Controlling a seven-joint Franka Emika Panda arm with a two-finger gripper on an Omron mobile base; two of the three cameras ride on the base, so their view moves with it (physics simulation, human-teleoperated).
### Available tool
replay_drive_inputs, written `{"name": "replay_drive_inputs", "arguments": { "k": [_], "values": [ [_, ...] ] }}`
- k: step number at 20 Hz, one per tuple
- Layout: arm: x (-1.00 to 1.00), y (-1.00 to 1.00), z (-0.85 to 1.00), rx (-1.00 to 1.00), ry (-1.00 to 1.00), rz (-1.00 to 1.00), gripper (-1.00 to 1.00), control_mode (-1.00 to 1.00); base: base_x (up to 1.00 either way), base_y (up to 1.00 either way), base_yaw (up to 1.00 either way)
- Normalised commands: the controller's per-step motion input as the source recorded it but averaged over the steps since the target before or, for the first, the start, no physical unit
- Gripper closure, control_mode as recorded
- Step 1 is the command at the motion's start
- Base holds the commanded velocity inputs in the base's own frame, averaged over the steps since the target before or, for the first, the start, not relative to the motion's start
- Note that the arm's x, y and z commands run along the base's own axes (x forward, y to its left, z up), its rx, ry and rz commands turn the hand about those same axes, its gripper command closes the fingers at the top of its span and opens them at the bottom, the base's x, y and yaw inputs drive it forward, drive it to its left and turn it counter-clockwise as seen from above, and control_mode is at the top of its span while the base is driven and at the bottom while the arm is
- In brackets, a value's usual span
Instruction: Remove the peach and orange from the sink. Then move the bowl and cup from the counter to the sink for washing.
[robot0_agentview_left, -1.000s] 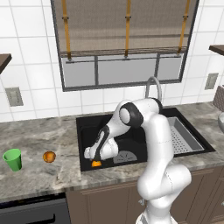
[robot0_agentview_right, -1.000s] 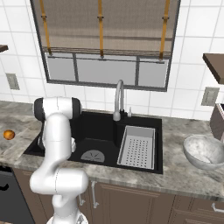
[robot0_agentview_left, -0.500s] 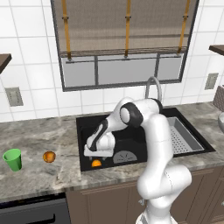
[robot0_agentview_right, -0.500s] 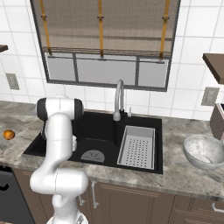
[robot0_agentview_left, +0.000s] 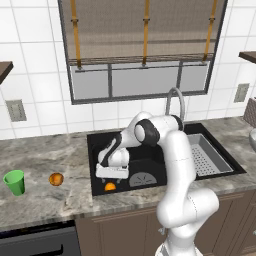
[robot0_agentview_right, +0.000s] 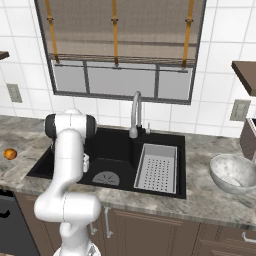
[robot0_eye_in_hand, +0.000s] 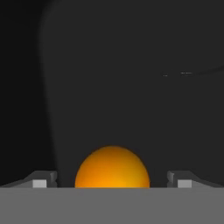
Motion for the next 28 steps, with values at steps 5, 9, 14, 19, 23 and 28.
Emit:
{"name": "replay_drive_inputs", "arguments": {
  "k": [5, 9, 14, 19, 23, 28],
  "values": [
    [0.00, 0.07, -0.12, 0.00, 0.11, 0.00, -1.00, -1.00, 0.00, 0.00, 0.00],
    [-0.03, 0.05, -0.05, 0.00, 0.07, 0.00, -1.00, -1.00, 0.00, 0.00, 0.00],
    [-0.08, 0.01, 0.00, 0.00, 0.01, 0.00, -1.00, -1.00, 0.00, 0.00, 0.00],
    [-0.15, 0.00, 0.00, 0.00, 0.00, 0.00, -1.00, -1.00, 0.00, 0.00, 0.00],
    [-0.23, 0.00, -0.01, 0.00, 0.00, 0.00, -1.00, -1.00, 0.00, 0.00, 0.00],
    [-0.15, 0.00, -0.03, 0.00, 0.02, 0.00, -1.00, -1.00, 0.00, 0.00, 0.00]
  ]
}}
